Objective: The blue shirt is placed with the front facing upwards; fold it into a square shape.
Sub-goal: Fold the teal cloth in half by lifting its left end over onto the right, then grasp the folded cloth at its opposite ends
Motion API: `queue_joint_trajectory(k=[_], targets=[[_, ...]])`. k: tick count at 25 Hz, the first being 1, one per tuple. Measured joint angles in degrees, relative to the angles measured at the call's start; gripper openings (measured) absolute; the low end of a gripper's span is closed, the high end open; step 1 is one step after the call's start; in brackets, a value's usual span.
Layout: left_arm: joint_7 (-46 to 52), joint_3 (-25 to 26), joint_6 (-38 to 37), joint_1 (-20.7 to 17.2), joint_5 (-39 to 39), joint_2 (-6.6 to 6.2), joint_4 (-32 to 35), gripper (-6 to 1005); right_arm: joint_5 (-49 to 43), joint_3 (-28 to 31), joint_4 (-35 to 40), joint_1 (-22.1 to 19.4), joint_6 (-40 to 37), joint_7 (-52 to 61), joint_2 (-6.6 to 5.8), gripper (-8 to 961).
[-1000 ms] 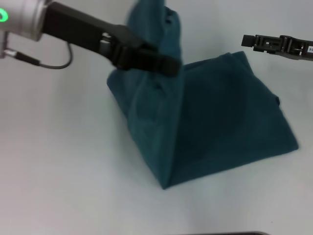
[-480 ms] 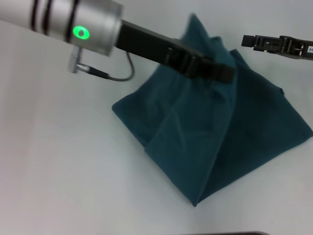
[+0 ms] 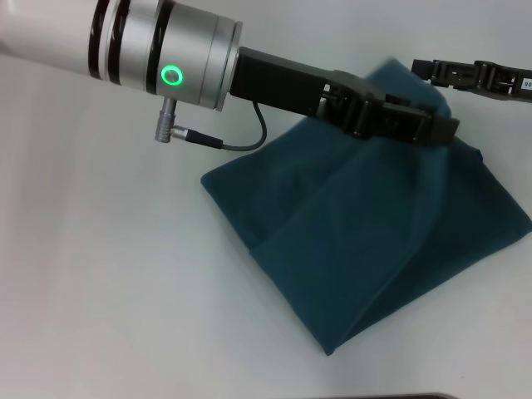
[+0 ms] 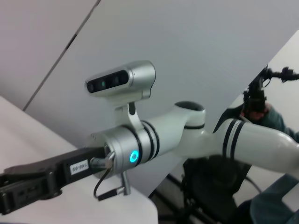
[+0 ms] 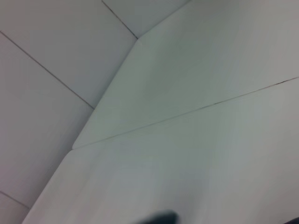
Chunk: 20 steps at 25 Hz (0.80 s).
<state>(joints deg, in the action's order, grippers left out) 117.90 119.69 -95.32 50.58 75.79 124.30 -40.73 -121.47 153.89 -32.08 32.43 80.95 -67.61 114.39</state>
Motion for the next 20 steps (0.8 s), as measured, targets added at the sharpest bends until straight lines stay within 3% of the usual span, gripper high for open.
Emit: queue_joint_trajectory(k=[1, 4, 9, 15, 20], targets=[[-0.16, -0.11, 0.04, -0.12, 0.47, 0.00, 0.16, 97, 0.00, 0.00, 0.00, 0.00, -0.05, -0.02, 0.00, 762], [-0.46, -0.52, 0.44, -0.61, 1.51, -0.04, 0.18, 308, 0.00, 0.00, 0.01, 0.00, -0.19, -0.03, 0.02, 762], [-0.57, -0.37, 0.67, -0.92, 2.05, -0.07, 0.08, 544, 0.01, 0.21, -0.27, 0.00, -0.20, 0.18, -0.02, 762], [-0.74, -0.65, 0.67, -1.89, 1.79, -0.32, -0.55, 744, 0.07, 0.38, -0.61, -0.25, -0.19, 0.33, -0.48, 762], [-0.40, -0.41, 0.88, -5.26, -0.42, -1.02, -3.53, 825, 0.10, 0.34, -1.26, -0.57, 0.31, 0.34, -0.79, 762]])
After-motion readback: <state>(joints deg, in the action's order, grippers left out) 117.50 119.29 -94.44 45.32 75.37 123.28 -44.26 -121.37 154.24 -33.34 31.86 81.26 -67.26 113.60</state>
